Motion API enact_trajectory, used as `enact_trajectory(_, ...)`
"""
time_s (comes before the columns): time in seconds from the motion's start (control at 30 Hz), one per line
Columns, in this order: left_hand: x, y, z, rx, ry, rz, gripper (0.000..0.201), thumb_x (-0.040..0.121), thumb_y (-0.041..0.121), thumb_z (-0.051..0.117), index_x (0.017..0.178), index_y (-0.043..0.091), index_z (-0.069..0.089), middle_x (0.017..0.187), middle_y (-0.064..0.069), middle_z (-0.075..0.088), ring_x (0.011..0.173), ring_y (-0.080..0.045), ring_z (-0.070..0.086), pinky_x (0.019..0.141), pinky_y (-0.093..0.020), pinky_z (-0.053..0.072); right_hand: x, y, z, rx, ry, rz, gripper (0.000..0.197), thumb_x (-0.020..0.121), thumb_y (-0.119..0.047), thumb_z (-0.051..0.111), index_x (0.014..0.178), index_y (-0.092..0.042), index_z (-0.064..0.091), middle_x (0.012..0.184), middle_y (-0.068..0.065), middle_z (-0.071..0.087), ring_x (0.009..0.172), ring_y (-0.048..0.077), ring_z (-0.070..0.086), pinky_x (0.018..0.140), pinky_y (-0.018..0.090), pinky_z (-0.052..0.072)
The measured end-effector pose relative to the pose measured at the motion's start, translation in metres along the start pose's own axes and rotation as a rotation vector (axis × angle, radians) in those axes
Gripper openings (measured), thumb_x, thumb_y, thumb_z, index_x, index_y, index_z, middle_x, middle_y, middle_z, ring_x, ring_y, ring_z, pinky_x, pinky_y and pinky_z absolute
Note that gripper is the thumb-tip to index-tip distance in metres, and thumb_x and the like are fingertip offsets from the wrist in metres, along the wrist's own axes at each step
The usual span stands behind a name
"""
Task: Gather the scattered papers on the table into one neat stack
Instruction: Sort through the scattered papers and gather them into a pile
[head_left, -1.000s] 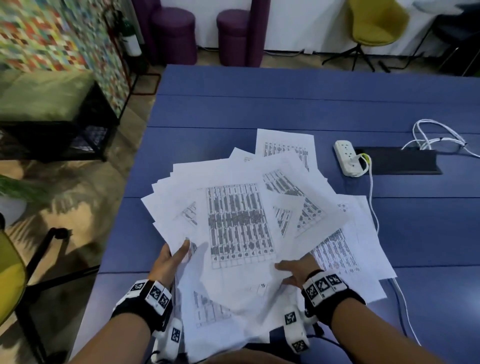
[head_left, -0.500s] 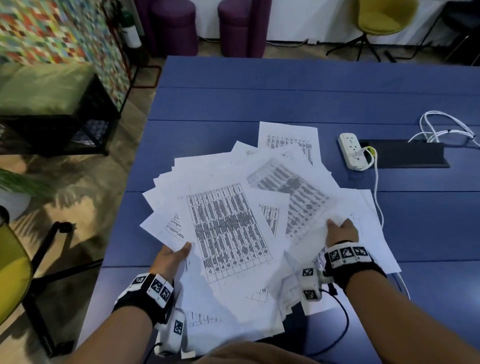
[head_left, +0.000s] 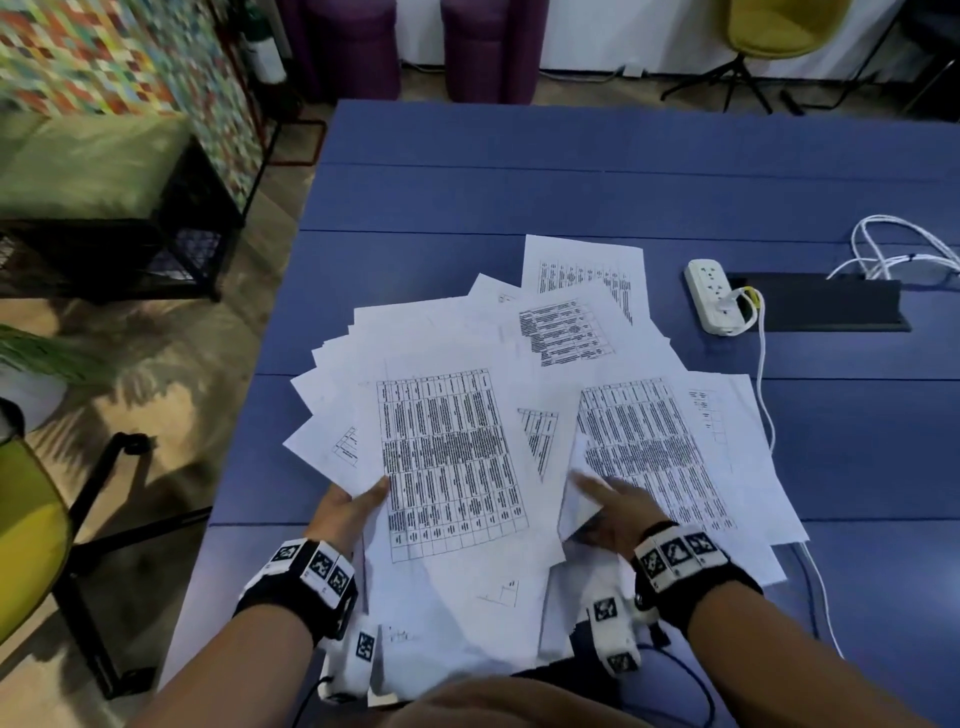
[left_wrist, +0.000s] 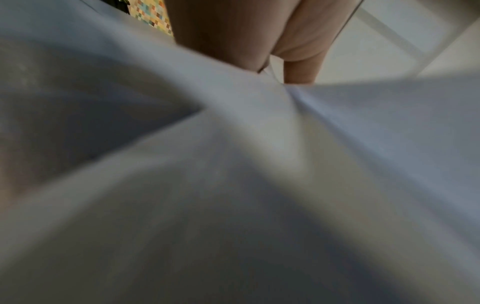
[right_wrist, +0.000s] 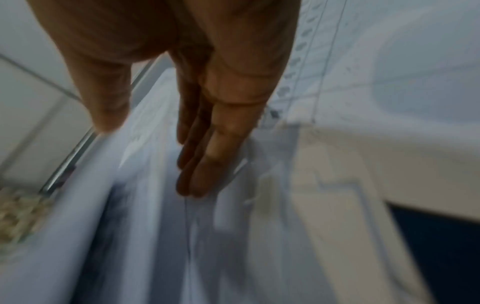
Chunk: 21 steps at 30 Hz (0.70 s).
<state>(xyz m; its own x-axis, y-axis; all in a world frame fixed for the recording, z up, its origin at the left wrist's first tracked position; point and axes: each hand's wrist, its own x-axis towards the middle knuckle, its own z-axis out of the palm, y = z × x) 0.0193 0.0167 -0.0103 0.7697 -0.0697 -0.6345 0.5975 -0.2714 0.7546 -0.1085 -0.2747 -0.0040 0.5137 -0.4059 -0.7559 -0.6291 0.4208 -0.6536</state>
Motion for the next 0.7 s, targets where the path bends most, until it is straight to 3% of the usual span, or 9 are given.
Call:
enact_trajectory(0.07,0.001,0.000,-0.001,-0.016,0.036,0.009,0.038,0.091,0.023,0.067,0.064,0.015,0.043,0.037,0.009,0.043,0.032,-0.006,0.041,0.054,-0.030,0.030,0.006,-0.015,-0.009,0.059,0.057,-0.020,0.023,0.082,-0.029,0.073,0.099,-0.017,0.064,0.087,0.014,0.068,0.075,0.032,0.065,0.069,0.049,0.058)
enact_trajectory(0.13,0.002,-0.003,0.003,-0.068,0.030,0.016,0.030,0.091,0.022,0.068,0.103,-0.005,0.059,0.091,-0.016,0.072,0.086,-0.023,0.071,0.083,-0.043,0.048,0.010,-0.026,-0.007,-0.026,0.069,-0.084,0.019,0.091,-0.019,0.062,0.110,-0.018,0.061,0.087,0.010,0.065,0.076,0.029,0.064,0.065,0.043,0.058)
enact_trajectory(0.17,0.001,-0.003,0.004,-0.103,0.012,0.000,0.047,0.090,0.024,0.069,0.121,-0.008,0.054,0.118,-0.023,0.063,0.110,-0.033,0.063,0.105,-0.046,0.037,0.012,-0.027,-0.003,-0.166,0.076,-0.147,0.023,0.092,-0.016,0.061,0.115,-0.019,0.060,0.090,0.009,0.064,0.081,0.030,0.064,0.069,0.044,0.058)
enact_trajectory(0.2,0.000,-0.002,0.004,-0.133,0.004,0.006,0.054,0.089,0.025,0.069,0.129,-0.007,0.050,0.130,-0.022,0.057,0.118,-0.034,0.057,0.102,-0.042,0.040,0.009,-0.028,0.004,-0.339,0.069,-0.208,0.026,0.091,-0.012,0.060,0.115,-0.022,0.060,0.092,0.009,0.063,0.086,0.031,0.064,0.073,0.045,0.058)
enact_trajectory(0.3,0.000,0.001,0.007,-0.209,-0.022,0.015,0.052,0.089,0.021,0.067,0.133,-0.002,0.051,0.128,-0.008,0.059,0.114,-0.019,0.054,0.098,-0.030,0.035,0.006,-0.011,0.030,-0.628,0.041,-0.326,0.032,0.090,-0.003,0.056,0.112,-0.026,0.057,0.093,0.006,0.059,0.079,0.025,0.061,0.068,0.033,0.056)
enact_trajectory(0.4,-0.001,0.004,0.005,-0.171,-0.010,0.006,0.095,0.074,0.045,0.080,0.145,0.000,0.037,0.142,-0.011,0.048,0.134,-0.027,0.043,0.110,-0.038,0.031,0.002,-0.001,0.057,-0.702,-0.051,-0.356,0.043,0.095,-0.003,0.048,0.130,-0.028,0.051,0.114,0.002,0.055,0.091,0.010,0.055,0.054,0.004,0.038)
enact_trajectory(0.5,-0.001,0.000,0.001,-0.090,-0.005,0.008,0.119,0.058,0.062,0.084,0.147,0.002,0.032,0.146,-0.012,0.045,0.136,-0.031,0.041,0.114,-0.045,0.029,0.008,-0.009,0.062,-0.693,-0.033,-0.391,0.036,0.098,-0.009,0.043,0.128,-0.024,0.056,0.119,0.005,0.061,0.078,0.009,0.058,0.049,0.004,0.036)
enact_trajectory(0.63,-0.003,0.000,0.005,-0.055,0.043,-0.044,0.095,0.077,0.030,0.080,0.146,-0.007,0.025,0.150,-0.017,0.036,0.137,-0.034,0.035,0.112,-0.042,0.028,0.013,-0.033,0.063,-0.639,0.067,-0.357,0.034,0.097,-0.038,0.048,0.113,-0.010,0.058,0.095,0.008,0.063,0.082,0.023,0.059,0.075,0.034,0.051)
enact_trajectory(0.7,-0.006,0.004,0.007,-0.108,0.039,-0.076,0.099,0.081,0.027,0.077,0.151,-0.002,0.015,0.157,-0.017,0.024,0.144,-0.031,0.026,0.114,-0.043,0.023,0.010,-0.039,0.073,-0.732,-0.004,-0.318,0.047,0.097,-0.045,0.043,0.124,-0.007,0.050,0.106,0.011,0.060,0.093,0.026,0.057,0.077,0.032,0.045)
